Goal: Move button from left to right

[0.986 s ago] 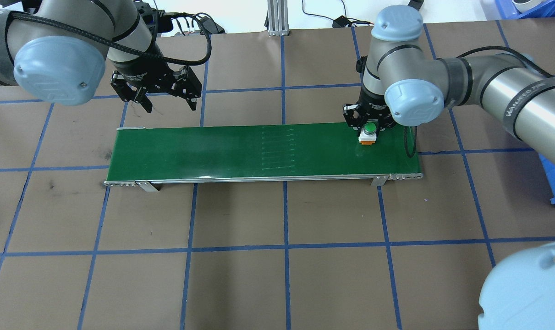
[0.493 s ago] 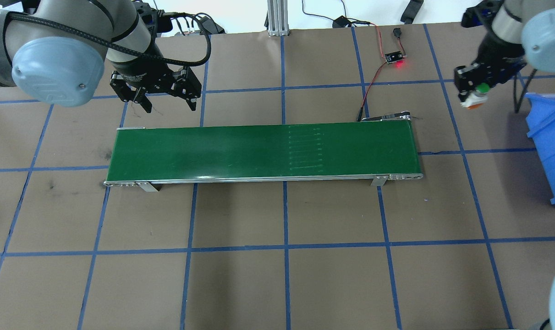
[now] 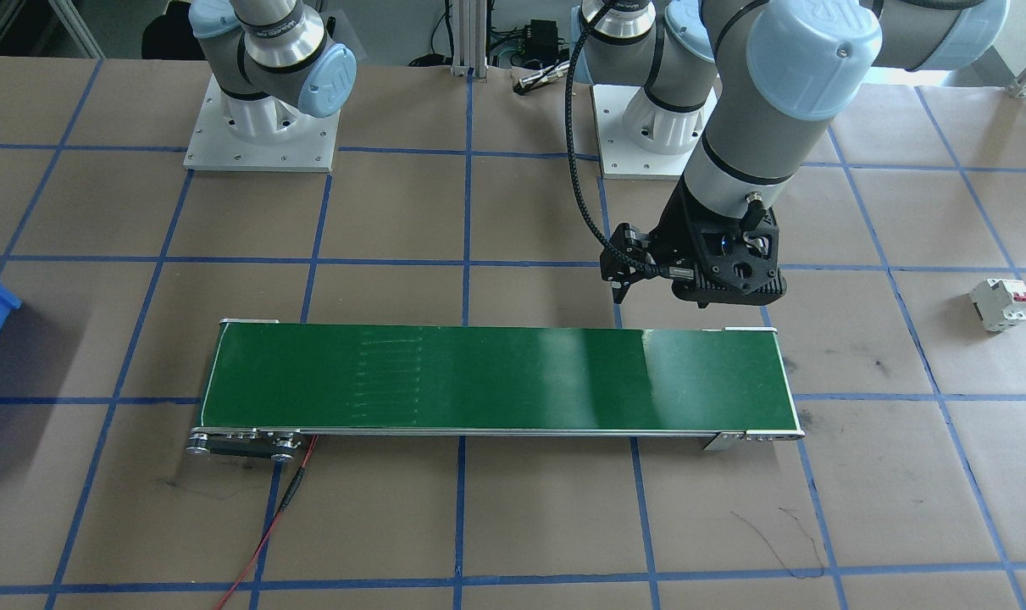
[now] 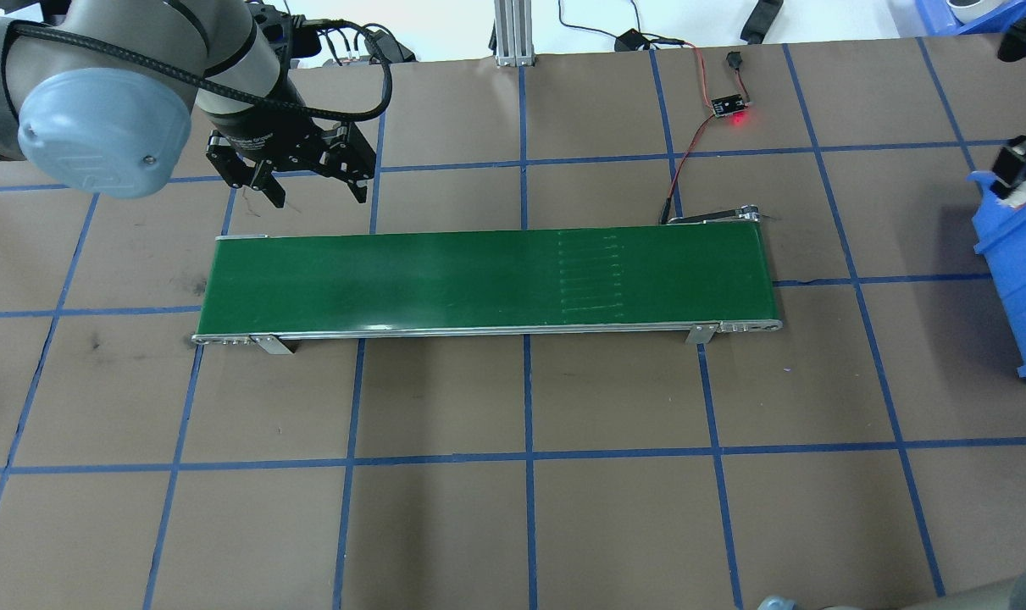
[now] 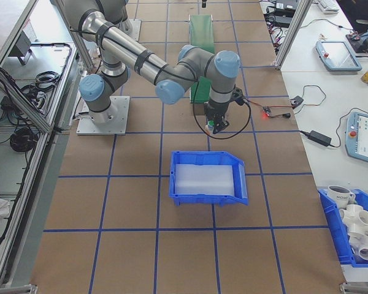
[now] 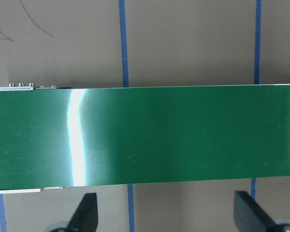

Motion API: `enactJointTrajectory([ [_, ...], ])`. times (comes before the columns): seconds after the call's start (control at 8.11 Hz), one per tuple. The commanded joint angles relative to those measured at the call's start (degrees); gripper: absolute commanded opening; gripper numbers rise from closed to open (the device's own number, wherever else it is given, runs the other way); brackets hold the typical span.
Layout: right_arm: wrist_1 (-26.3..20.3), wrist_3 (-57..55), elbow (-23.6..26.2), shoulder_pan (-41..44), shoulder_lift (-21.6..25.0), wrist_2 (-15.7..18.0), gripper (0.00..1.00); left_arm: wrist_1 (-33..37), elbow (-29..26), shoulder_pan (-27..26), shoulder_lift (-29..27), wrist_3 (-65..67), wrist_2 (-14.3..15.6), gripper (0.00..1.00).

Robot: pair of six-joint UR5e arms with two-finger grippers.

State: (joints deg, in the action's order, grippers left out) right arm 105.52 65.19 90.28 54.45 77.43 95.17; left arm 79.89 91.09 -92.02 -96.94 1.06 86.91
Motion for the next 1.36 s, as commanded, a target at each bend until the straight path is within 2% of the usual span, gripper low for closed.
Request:
enactJointTrajectory([
  [0.0, 10.61, 27.53, 0.07, -10.48, -5.84, -1.03, 0.0, -0.09, 0.05, -0.01, 0.09, 0.09, -0.08, 1.0],
  [0.12, 13.28, 33.8, 0.07, -11.37, -9.19, -4.17, 0.0, 0.0, 0.05, -0.01, 0.09, 0.09, -0.08, 1.0],
  [0.37, 14.53, 43.55, 0.95, -11.47, -13.5, -4.47, 0.0, -0.09, 0.14, -0.01, 0.0, 0.17, -0.08, 1.0],
  [0.49, 18.54, 53.54, 0.95, -11.65, -16.4, -4.38, 0.0, -0.09, 0.14, -0.01, 0.0, 0.18, -0.17, 1.0],
  [0.62, 20.06, 56.34, 1.13, -11.65, -17.21, -4.03, 0.0, -0.09, 0.14, -0.09, -0.17, 0.18, -0.34, 1.0],
  [0.74, 20.07, 56.54, 1.74, -11.65, -17.39, -4.38, 0.06, -0.09, 0.14, -0.09, -0.09, 0.18, -1.47, 1.0],
  [0.86, 20.07, 56.54, 2.44, -11.65, -17.4, -4.38, 0.23, -0.44, 0.14, -0.09, -0.09, 0.18, -1.48, 1.0],
  [0.99, 20.07, 56.54, 2.45, -11.65, -17.31, -4.56, 0.78, -1.49, 0.14, -0.01, -0.09, 0.26, -1.48, 1.0],
  [1.11, 19.9, 56.54, 2.45, -11.65, -16.7, -4.47, 1.0, -1.93, 0.14, -0.01, -0.09, 0.26, -1.48, 1.0],
  [1.23, 19.81, 56.45, 2.45, -11.65, -15.13, -4.64, 1.0, -2.02, 0.14, -0.09, -0.17, 0.26, -1.48, 1.0],
])
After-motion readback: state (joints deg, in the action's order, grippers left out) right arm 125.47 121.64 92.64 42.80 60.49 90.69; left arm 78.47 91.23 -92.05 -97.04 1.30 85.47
